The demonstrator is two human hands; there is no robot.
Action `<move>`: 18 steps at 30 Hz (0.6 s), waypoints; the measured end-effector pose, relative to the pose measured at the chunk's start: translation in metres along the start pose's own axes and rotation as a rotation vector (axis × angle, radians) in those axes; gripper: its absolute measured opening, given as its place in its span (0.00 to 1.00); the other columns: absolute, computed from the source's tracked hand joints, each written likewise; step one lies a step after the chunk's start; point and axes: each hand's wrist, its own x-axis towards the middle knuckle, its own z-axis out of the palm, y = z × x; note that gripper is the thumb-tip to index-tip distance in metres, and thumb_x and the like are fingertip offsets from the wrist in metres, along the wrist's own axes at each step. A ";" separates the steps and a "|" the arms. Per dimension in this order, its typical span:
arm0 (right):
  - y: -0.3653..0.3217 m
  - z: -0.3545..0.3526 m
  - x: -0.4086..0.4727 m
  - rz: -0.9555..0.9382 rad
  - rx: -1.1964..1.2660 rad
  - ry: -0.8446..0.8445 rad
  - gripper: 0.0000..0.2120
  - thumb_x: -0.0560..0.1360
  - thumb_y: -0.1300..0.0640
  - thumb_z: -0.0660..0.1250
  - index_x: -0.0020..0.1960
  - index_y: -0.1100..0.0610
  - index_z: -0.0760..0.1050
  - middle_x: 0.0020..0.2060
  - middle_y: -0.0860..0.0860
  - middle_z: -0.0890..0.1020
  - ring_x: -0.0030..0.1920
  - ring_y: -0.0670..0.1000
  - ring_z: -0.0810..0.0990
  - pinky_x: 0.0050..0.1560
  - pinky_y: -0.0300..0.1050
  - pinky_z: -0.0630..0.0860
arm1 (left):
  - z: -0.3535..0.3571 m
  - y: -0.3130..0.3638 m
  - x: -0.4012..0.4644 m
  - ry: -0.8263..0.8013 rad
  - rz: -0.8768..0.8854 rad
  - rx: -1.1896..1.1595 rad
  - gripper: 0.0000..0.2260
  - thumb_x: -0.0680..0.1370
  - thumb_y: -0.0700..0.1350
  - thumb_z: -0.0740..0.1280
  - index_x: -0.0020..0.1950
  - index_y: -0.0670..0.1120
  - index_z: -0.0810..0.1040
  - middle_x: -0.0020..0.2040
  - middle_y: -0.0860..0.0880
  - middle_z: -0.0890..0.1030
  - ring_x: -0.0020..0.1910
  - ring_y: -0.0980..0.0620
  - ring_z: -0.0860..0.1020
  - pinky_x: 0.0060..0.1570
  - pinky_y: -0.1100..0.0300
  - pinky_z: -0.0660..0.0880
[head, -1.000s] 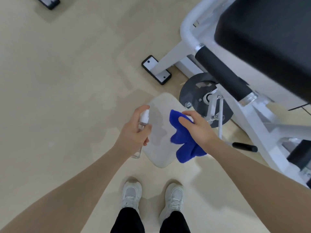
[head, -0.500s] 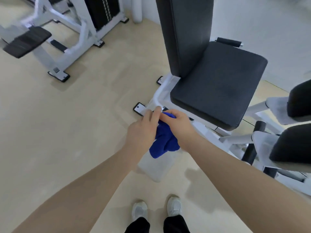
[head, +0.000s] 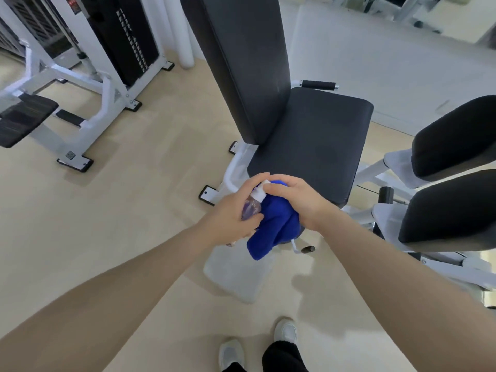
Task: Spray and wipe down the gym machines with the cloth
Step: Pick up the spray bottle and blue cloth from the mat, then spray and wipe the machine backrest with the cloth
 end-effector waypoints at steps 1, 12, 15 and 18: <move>-0.003 -0.006 0.001 0.011 -0.006 -0.015 0.06 0.76 0.60 0.65 0.50 0.58 0.80 0.42 0.57 0.81 0.41 0.54 0.80 0.44 0.47 0.78 | 0.002 0.002 0.004 -0.001 0.016 0.071 0.31 0.77 0.39 0.61 0.71 0.66 0.55 0.40 0.42 0.76 0.34 0.45 0.75 0.31 0.58 0.78; -0.034 -0.103 0.062 0.179 -0.413 0.476 0.11 0.71 0.56 0.68 0.37 0.58 0.66 0.34 0.56 0.69 0.36 0.54 0.67 0.37 0.43 0.63 | -0.015 0.038 0.100 0.218 -0.118 0.695 0.27 0.79 0.42 0.56 0.75 0.57 0.52 0.45 0.46 0.69 0.38 0.43 0.74 0.42 0.49 0.74; -0.066 -0.138 0.091 0.023 -0.300 0.526 0.10 0.72 0.54 0.67 0.39 0.58 0.69 0.36 0.55 0.69 0.36 0.53 0.66 0.37 0.43 0.63 | -0.024 0.058 0.152 0.271 -0.153 0.751 0.26 0.80 0.44 0.55 0.75 0.57 0.50 0.48 0.45 0.70 0.40 0.41 0.75 0.43 0.48 0.74; -0.107 -0.171 0.118 -0.249 -0.471 0.505 0.13 0.71 0.55 0.68 0.33 0.61 0.70 0.39 0.51 0.72 0.36 0.50 0.71 0.32 0.35 0.64 | -0.042 0.073 0.208 0.342 -0.196 0.723 0.26 0.79 0.43 0.56 0.74 0.57 0.51 0.46 0.44 0.72 0.41 0.41 0.75 0.43 0.48 0.75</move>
